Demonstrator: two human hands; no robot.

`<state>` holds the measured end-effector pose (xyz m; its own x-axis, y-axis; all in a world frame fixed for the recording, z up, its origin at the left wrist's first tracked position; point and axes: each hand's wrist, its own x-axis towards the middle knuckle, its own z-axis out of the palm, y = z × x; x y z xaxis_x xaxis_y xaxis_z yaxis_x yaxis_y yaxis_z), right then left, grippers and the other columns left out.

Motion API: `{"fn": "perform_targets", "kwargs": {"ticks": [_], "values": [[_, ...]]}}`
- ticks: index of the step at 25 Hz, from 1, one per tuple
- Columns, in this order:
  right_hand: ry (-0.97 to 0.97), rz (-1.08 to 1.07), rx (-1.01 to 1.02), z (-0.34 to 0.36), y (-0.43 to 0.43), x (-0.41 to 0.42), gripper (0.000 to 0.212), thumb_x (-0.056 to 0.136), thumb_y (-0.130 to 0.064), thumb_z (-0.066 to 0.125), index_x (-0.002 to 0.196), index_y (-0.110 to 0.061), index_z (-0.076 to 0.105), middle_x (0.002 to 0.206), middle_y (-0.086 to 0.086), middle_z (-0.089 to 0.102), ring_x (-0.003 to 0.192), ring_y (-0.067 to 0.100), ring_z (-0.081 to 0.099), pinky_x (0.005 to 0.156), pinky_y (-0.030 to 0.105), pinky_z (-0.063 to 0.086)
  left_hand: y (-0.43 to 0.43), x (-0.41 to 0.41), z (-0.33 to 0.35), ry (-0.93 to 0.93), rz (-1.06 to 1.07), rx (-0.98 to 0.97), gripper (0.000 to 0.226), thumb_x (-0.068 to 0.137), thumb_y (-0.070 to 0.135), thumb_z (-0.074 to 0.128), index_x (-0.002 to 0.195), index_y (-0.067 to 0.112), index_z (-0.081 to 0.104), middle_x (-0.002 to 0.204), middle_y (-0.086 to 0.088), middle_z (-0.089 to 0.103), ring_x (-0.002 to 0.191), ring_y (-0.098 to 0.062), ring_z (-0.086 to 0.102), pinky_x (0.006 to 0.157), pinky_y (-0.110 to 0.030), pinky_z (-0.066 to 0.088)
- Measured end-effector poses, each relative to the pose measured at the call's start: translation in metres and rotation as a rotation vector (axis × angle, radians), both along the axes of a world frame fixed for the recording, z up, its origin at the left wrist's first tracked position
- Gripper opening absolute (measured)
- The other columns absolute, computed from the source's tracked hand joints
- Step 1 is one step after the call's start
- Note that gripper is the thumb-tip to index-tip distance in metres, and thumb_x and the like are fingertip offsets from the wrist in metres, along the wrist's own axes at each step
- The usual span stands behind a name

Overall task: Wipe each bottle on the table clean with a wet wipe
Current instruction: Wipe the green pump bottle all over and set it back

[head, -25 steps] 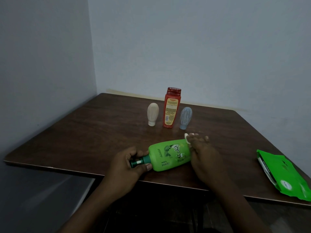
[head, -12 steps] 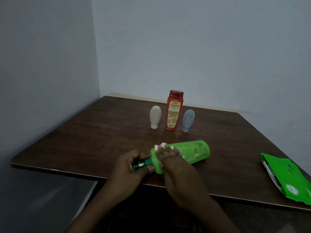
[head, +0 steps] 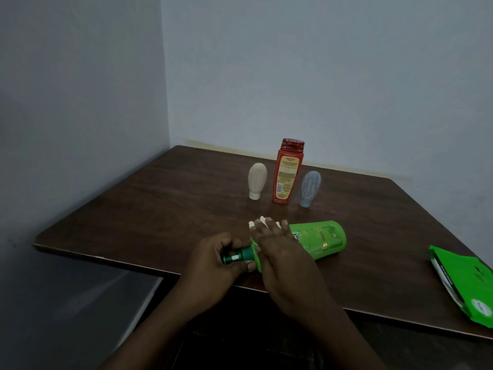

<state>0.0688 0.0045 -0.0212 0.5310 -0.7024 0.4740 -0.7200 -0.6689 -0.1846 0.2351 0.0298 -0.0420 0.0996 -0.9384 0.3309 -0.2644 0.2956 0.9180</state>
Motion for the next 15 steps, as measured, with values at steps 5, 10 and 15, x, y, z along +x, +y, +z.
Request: {"fn": "perform_targets", "kwargs": {"ticks": [5,10,15], "values": [[0.051,0.041,-0.195,-0.036,0.029,-0.018,0.054,0.085,-0.011,0.043,0.137,-0.005,0.055,0.150,0.009,0.046,0.143,0.025,0.037,0.116,0.044,0.027,0.000,-0.001,-0.001,0.057,0.001,0.011,0.027,0.071,-0.004,0.089,0.086,0.015,0.078,0.090,0.002,0.081,0.083,-0.007,0.076,0.071,-0.020,0.059],[0.058,0.008,-0.219,-0.042,0.030,-0.018,0.059,0.082,-0.011,0.040,0.138,0.000,0.053,0.149,0.012,0.046,0.142,0.028,0.039,0.113,0.046,0.030,-0.002,-0.003,-0.002,0.071,0.021,0.010,0.034,0.068,-0.006,0.091,0.078,0.022,0.074,0.092,-0.003,0.080,0.088,-0.016,0.077,0.075,-0.025,0.062],[0.011,-0.049,-0.076,-0.007,-0.003,0.006,0.064,0.086,-0.028,0.028,0.142,-0.007,0.050,0.151,0.007,0.046,0.145,0.021,0.035,0.123,0.038,0.017,0.001,-0.002,-0.001,0.021,-0.008,0.022,0.035,0.068,-0.006,0.089,0.072,0.021,0.068,0.075,0.007,0.074,0.071,0.001,0.067,0.065,-0.018,0.052]]}}
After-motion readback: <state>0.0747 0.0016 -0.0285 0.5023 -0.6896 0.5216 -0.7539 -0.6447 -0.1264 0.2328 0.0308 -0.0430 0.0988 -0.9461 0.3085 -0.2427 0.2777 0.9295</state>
